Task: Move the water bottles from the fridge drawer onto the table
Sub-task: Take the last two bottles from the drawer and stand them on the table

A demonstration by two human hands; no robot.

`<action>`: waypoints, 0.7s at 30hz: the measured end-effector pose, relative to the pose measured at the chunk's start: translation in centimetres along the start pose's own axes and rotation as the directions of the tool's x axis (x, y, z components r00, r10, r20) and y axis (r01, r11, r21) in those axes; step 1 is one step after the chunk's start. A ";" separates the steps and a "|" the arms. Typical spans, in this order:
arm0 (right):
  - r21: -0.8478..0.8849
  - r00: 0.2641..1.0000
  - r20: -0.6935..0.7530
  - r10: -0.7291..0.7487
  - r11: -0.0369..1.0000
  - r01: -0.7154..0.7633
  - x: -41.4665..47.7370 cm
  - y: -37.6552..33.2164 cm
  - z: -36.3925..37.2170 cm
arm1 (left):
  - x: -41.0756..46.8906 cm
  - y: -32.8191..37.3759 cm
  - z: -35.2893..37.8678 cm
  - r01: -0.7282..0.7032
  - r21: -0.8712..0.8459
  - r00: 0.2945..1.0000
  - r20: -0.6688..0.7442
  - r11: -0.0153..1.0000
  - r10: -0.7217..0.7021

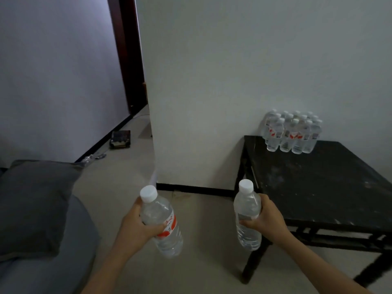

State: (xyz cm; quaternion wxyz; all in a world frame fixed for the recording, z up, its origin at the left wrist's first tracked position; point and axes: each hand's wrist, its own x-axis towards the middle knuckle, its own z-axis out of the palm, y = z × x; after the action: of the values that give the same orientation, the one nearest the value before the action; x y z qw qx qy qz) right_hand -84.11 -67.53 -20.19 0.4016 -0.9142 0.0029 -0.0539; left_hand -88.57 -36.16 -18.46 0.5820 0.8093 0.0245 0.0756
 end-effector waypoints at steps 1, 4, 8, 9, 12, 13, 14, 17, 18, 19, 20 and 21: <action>-0.003 1.000 -0.012 0.007 1.000 -0.007 1.5 0.2 0.5 | 1.5 -0.2 0.3 0.005 0.021 1.000 0.015 1.000 -0.005; -0.002 1.000 -0.002 0.017 1.000 -0.017 6.5 0.4 1.6 | 6.6 -0.4 0.9 0.017 0.085 0.999 0.043 0.996 -0.020; -0.009 0.999 0.031 0.016 1.000 -0.016 12.7 0.9 2.0 | 12.4 -0.1 2.4 0.018 0.111 1.000 0.017 0.994 -0.020; -0.006 1.000 0.026 0.017 1.000 -0.017 14.3 1.2 2.1 | 14.0 -0.1 3.0 0.021 0.102 1.000 0.007 0.995 -0.022; -0.004 0.999 0.028 0.034 0.999 -0.034 17.1 2.1 2.3 | 17.2 -0.8 4.4 0.063 0.081 0.998 0.009 0.995 -0.064; -0.001 0.998 0.026 0.051 0.999 -0.051 18.1 2.6 2.3 | 18.4 -1.2 5.0 0.072 0.082 0.997 0.015 0.994 -0.073; 0.005 0.997 0.029 0.066 0.998 -0.066 18.8 3.0 2.3 | 19.4 -1.8 5.5 0.077 0.086 0.996 0.026 0.993 -0.080; 0.020 0.992 0.028 0.126 0.992 -0.126 20.9 4.4 2.2 | 22.9 -2.6 7.5 0.077 0.106 0.990 0.108 0.991 -0.089; 0.024 0.988 0.019 0.156 0.987 -0.156 21.9 5.0 2.2 | 24.6 -2.8 8.5 0.067 0.103 0.985 0.153 0.992 -0.082; 0.027 0.982 0.005 0.187 0.982 -0.187 22.6 5.5 2.1 | 26.2 -2.9 9.4 0.064 0.108 0.979 0.188 0.992 -0.084; 0.037 0.977 -0.008 0.214 0.976 -0.214 23.5 6.1 1.8 | 27.8 -2.8 10.4 0.049 0.101 0.972 0.222 0.994 -0.071; 0.048 0.969 -0.020 0.245 0.969 -0.244 24.1 6.5 1.5 | 29.2 -2.7 11.2 0.041 0.101 0.967 0.247 0.994 -0.065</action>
State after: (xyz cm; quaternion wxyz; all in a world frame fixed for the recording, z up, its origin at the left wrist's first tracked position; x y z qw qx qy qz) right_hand -59.80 -72.03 -23.64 0.4256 -0.8968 0.1195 -0.0159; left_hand -57.88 -42.08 -21.73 0.5433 0.8381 -0.0239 -0.0441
